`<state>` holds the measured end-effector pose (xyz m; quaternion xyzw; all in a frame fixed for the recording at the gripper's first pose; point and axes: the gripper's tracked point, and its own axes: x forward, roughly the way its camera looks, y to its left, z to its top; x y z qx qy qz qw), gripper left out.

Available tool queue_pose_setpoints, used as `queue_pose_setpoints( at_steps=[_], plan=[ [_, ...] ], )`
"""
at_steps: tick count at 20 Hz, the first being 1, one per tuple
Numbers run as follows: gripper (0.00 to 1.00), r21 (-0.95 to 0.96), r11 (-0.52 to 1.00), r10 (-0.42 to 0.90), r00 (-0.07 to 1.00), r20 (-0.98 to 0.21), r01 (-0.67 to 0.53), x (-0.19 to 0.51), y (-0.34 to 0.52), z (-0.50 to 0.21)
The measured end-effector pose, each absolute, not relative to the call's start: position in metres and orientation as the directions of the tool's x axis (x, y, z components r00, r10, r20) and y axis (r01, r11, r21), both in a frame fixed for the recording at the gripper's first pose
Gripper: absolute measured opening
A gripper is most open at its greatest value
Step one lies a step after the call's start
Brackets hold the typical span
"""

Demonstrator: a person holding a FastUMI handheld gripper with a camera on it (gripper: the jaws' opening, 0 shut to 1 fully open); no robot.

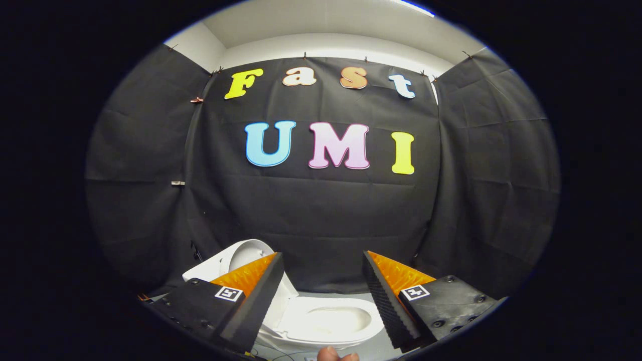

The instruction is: Open the toilet lid.

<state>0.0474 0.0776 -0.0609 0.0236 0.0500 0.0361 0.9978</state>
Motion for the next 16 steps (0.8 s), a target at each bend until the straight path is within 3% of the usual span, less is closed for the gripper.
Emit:
queue_pose_setpoints(
  at_steps=[16],
  plan=[
    [0.98, 0.054, 0.999, -0.005, 0.999, -0.053, 0.008, 0.028, 0.023, -0.033]
  ],
)
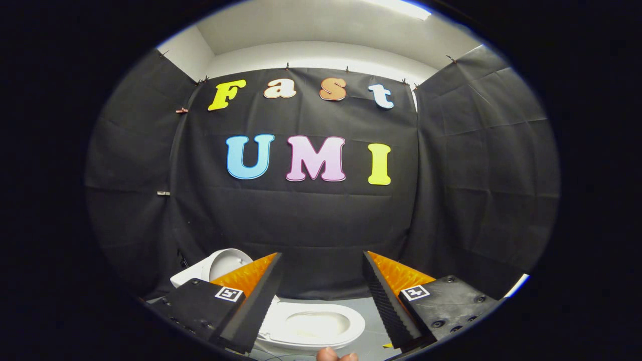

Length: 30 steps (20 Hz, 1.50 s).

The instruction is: Open the toilet lid.

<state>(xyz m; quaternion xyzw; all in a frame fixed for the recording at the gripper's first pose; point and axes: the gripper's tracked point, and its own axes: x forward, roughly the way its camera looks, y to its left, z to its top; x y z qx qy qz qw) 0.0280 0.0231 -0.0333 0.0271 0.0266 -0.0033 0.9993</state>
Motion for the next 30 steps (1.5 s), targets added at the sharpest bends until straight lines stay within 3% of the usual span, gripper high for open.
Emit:
queue_pose_setpoints(
  at_steps=[30],
  plan=[
    [0.98, 0.041, 0.999, -0.007, 0.999, -0.052, 0.009, 0.0246, 0.0272, -0.032]
  ],
)
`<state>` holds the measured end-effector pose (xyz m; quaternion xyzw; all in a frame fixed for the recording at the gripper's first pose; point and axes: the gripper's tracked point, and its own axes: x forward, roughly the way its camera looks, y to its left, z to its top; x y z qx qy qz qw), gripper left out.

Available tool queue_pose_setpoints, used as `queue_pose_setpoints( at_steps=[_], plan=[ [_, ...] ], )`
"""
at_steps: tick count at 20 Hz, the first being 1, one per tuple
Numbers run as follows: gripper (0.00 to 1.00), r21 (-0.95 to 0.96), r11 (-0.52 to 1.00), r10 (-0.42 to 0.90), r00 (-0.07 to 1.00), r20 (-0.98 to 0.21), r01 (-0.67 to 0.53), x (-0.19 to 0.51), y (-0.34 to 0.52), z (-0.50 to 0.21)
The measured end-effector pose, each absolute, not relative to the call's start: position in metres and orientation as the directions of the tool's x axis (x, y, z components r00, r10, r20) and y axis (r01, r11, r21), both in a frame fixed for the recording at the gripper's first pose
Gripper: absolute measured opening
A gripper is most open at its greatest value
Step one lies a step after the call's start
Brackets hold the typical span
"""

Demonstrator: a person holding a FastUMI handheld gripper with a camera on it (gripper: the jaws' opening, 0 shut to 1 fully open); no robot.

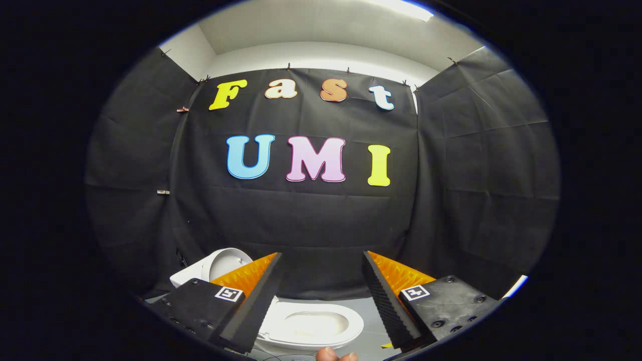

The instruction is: Open the toilet lid.

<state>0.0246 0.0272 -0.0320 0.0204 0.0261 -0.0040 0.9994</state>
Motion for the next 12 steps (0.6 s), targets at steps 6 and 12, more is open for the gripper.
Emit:
queue_pose_setpoints(
  at_steps=[6, 12],
  plan=[
    [0.98, 0.039, 0.999, -0.005, 0.999, -0.05, 0.007, 0.0237, 0.0285, -0.0306],
    [0.98, 0.039, 0.999, -0.005, 0.999, -0.045, 0.007, 0.0243, 0.0282, -0.028]
  ],
)
